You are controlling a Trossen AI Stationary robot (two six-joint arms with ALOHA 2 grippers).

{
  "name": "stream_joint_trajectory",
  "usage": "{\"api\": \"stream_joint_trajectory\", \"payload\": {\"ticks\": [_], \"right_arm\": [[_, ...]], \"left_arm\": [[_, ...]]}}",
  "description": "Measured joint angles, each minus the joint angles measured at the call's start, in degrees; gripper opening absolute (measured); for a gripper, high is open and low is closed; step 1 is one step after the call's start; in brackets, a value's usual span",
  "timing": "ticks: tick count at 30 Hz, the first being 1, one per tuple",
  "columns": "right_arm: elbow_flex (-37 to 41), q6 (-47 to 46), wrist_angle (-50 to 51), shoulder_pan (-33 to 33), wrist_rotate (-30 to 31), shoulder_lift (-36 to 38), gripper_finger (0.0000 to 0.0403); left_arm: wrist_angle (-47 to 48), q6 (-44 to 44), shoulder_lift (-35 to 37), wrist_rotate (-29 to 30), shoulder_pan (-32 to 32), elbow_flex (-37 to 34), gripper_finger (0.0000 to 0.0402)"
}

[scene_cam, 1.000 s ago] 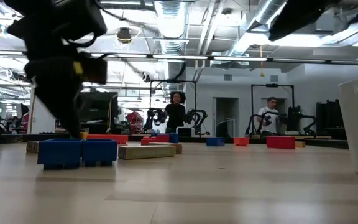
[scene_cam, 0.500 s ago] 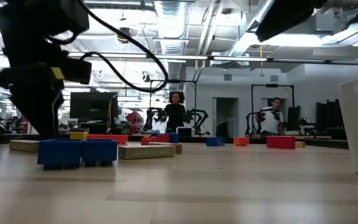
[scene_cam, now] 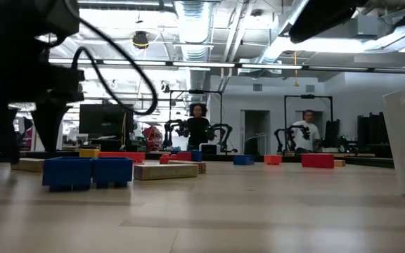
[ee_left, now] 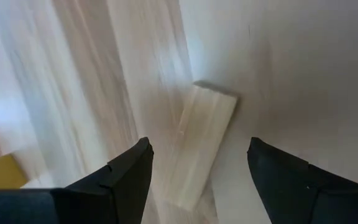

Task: Sort blocks by size
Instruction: Put the large light brown wooden block into the gray bin

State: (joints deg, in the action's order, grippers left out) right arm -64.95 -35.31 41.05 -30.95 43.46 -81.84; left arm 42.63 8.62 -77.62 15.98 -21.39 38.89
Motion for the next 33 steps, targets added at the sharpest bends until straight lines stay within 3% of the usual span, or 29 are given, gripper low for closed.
{"api": "stream_joint_trajectory", "payload": {"ticks": [8, 13, 20, 26, 31, 33], "right_arm": [[0.00, 1.11, -0.72, -0.79, 0.20, 0.00, 0.0168], [0.00, 1.29, -1.04, -0.79, 0.20, 0.00, 0.0168], [0.00, 1.29, -1.10, -0.89, 0.20, 0.00, 0.0168], [0.00, 1.35, -0.83, -0.92, 0.17, 0.00, 0.0168], [0.00, 5.21, -0.43, -2.52, 0.31, -1.60, 0.0168], [0.02, 7.60, -3.18, -3.38, 1.47, -3.69, 0.0168]], "left_arm": [[-0.98, -0.67, 0.00, 0.15, 0.28, -0.95, 0.0242], [-1.31, -0.75, -1.92, -4.44, 1.31, -0.91, 0.0186], [-2.06, -1.36, -4.67, -5.21, 2.69, -0.47, 0.0108], [-1.91, -1.01, -3.52, -3.45, 2.71, 1.90, 0.0102], [-10.63, -0.97, 0.69, -2.11, 2.75, 2.98, 0.0102], [-18.44, -2.01, 1.65, -2.23, 2.71, 2.95, 0.0102]]}}
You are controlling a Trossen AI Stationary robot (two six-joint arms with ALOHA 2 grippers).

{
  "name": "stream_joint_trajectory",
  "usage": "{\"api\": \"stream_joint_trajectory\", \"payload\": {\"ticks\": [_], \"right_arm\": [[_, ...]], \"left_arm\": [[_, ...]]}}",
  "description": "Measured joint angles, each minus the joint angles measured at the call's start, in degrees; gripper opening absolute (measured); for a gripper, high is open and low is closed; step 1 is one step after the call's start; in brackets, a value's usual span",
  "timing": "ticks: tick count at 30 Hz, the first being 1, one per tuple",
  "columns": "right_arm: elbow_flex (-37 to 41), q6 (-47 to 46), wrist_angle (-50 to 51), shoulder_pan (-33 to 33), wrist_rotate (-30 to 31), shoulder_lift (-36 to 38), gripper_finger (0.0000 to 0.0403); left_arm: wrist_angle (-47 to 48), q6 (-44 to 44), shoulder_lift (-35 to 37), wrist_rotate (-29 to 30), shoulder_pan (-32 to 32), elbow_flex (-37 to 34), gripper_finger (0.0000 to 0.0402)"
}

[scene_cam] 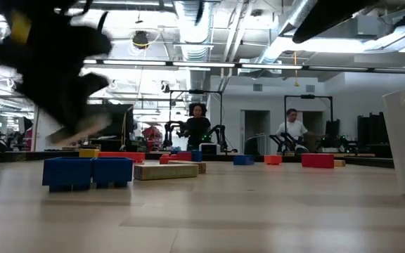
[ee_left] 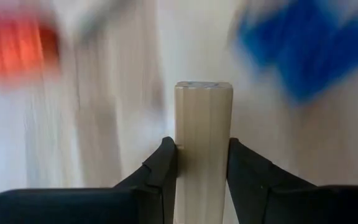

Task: Sort blocks by size
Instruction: Put the large light brown wooden block into the gray bin

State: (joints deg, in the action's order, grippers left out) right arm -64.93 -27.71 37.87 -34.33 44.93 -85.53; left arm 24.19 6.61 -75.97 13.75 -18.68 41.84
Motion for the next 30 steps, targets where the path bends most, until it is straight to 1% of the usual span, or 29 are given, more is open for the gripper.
{"api": "stream_joint_trajectory", "payload": {"ticks": [3, 6, 9, 12, 16, 19, 25, 30], "right_arm": [[0.00, 3.95, -7.78, -0.08, 3.43, -4.02, 0.0168], [0.00, 9.43, -15.80, 0.48, 3.78, -8.20, 0.0168], [0.09, 12.27, -22.88, 1.20, 3.50, -9.91, 0.0169], [0.07, 15.33, -28.25, 1.55, 3.21, -10.10, 0.0175], [0.07, 22.26, -36.66, 2.34, 3.07, -10.02, 0.0193], [0.04, 26.99, -42.17, 3.27, -0.09, -10.12, 0.0212], [0.02, 28.18, -45.01, 5.62, -4.72, -10.21, 0.0248], [0.02, 28.21, -46.58, 7.07, -7.54, -10.26, 0.0255]], "left_arm": [[-12.08, -2.48, -0.17, 0.16, 0.02, 0.11, 0.0103], [-23.38, -4.75, -1.46, 0.23, 0.02, 0.09, 0.0109], [-29.95, -6.85, -2.47, 0.23, 0.02, 0.09, 0.0108], [-34.43, -8.74, -3.57, 0.27, 0.02, 0.09, 0.0106], [-41.24, -9.87, -5.61, 0.31, 0.02, 0.09, 0.0107], [-46.31, -10.60, -7.72, 0.36, 0.02, 0.09, 0.0108], [-54.52, -11.18, -11.48, 0.71, 0.07, 0.09, 0.0108], [-58.93, -12.37, -12.30, 0.91, 0.07, 0.09, 0.0108]]}}
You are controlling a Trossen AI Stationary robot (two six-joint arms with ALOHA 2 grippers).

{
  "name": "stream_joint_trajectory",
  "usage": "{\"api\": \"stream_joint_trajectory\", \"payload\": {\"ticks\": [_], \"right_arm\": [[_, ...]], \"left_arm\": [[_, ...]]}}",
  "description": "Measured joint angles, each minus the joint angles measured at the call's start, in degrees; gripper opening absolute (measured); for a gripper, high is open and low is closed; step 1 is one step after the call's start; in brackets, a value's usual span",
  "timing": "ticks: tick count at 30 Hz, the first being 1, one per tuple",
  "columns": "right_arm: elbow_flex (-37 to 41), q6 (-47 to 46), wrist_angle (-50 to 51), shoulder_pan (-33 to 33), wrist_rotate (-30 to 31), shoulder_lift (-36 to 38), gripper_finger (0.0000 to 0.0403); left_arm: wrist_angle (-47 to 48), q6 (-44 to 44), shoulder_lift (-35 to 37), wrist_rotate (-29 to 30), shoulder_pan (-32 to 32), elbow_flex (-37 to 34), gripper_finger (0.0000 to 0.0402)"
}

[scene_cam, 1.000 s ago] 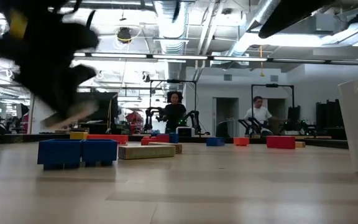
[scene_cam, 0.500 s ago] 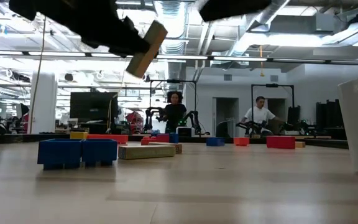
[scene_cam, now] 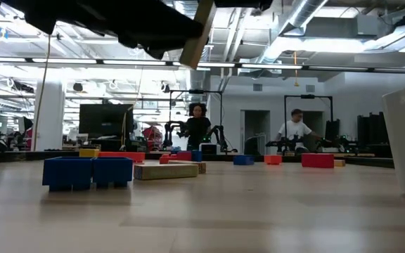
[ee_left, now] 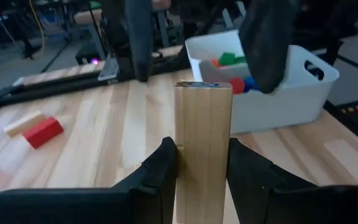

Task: Sort blocks by size
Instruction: Put the large light brown wooden block into the gray bin

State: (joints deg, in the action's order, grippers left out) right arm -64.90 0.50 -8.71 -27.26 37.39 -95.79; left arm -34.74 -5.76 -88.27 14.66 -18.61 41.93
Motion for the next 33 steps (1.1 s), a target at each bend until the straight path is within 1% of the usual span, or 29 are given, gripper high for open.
{"api": "stream_joint_trajectory", "payload": {"ticks": [6, 9, 13, 17, 18, 21, 23, 24, 27, 30, 33], "right_arm": [[-0.04, 0.31, -0.26, 0.15, -0.62, 0.00, 0.0255], [-0.04, 1.24, -0.28, 0.15, -0.63, 0.00, 0.0246], [-0.04, 1.41, -0.41, 0.15, -0.61, 0.00, 0.0205], [-0.04, 0.86, -0.16, 0.45, -0.59, 0.00, 0.0144], [-0.04, 0.58, 0.24, 0.47, -0.59, 0.02, 0.0135], [-0.07, 0.43, 1.91, 0.81, -0.69, 0.04, 0.0135], [-0.08, 0.09, 5.31, 0.51, -0.75, 0.49, 0.0135], [0.00, -1.04, 8.53, 0.17, -0.70, 1.22, 0.0135], [-1.07, -7.62, 18.46, -1.67, -0.96, 4.29, 0.0135], [-1.62, -15.10, 27.46, -3.96, -4.78, 7.45, 0.0135], [-1.57, -23.57, 35.58, -6.73, -10.89, 9.35, 0.0135]], "left_arm": [[-3.23, -1.08, 0.02, 0.66, 0.00, 0.00, 0.0108], [-4.54, -1.07, 0.01, 0.65, 0.00, 0.00, 0.0108], [-7.15, -1.78, 0.00, 0.63, 0.00, 0.00, 0.0108], [-6.87, -1.89, 0.00, 0.62, -0.02, 0.00, 0.0108], [-6.75, -1.59, 0.00, 0.69, -0.02, 0.00, 0.0109], [-5.47, 0.84, 0.00, 0.91, 0.00, 0.00, 0.0125], [-3.14, 3.11, 0.02, 2.34, 0.02, 0.02, 0.0149], [-1.40, 3.84, 0.16, 3.24, 0.07, 0.02, 0.0163], [3.91, 4.28, 1.45, 3.88, 0.04, 0.02, 0.0201], [7.93, 4.30, 3.89, 3.88, 0.00, 0.02, 0.0224], [11.58, 5.12, 6.43, 3.88, 0.00, 0.04, 0.0229]]}}
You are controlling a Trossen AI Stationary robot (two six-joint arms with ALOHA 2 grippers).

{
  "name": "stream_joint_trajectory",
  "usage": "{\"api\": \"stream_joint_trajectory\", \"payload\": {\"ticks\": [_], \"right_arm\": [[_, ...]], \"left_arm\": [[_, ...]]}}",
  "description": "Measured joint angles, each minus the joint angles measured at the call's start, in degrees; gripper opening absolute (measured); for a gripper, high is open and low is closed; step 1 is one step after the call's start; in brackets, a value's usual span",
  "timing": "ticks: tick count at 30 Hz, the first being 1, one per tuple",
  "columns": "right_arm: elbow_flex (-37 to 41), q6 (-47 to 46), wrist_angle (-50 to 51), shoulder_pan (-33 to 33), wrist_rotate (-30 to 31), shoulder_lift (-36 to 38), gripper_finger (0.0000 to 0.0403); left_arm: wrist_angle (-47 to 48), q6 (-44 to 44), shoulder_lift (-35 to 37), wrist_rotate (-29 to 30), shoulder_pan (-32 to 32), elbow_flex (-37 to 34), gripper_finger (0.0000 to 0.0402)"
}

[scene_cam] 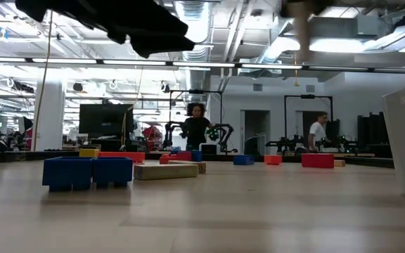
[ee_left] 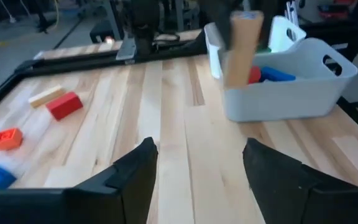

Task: Sort blocks by size
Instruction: Put the large light brown wooden block into the gray bin

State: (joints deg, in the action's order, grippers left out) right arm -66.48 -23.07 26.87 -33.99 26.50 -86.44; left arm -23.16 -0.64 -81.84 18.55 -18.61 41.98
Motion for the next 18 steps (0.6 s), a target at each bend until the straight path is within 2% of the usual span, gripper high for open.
{"api": "stream_joint_trajectory", "payload": {"ticks": [2, 7, 13, 18], "right_arm": [[-0.02, -6.19, 4.18, -2.19, -3.09, 0.71, 0.0135], [1.74, -18.21, 9.69, -7.39, -4.14, -0.30, 0.0141], [4.30, -26.49, 9.26, -10.18, -3.28, -1.83, 0.0146], [5.22, -30.38, 10.42, -10.17, -3.24, -1.85, 0.0174]], "left_arm": [[2.74, 1.31, 1.34, 0.00, 0.00, 0.00, 0.0227], [5.89, 2.69, 2.38, 0.02, 0.00, 0.00, 0.0222], [5.97, 3.42, 2.36, 0.02, 0.00, 0.00, 0.0222], [9.50, 5.30, 2.36, 0.04, 0.00, 1.05, 0.0222]]}}
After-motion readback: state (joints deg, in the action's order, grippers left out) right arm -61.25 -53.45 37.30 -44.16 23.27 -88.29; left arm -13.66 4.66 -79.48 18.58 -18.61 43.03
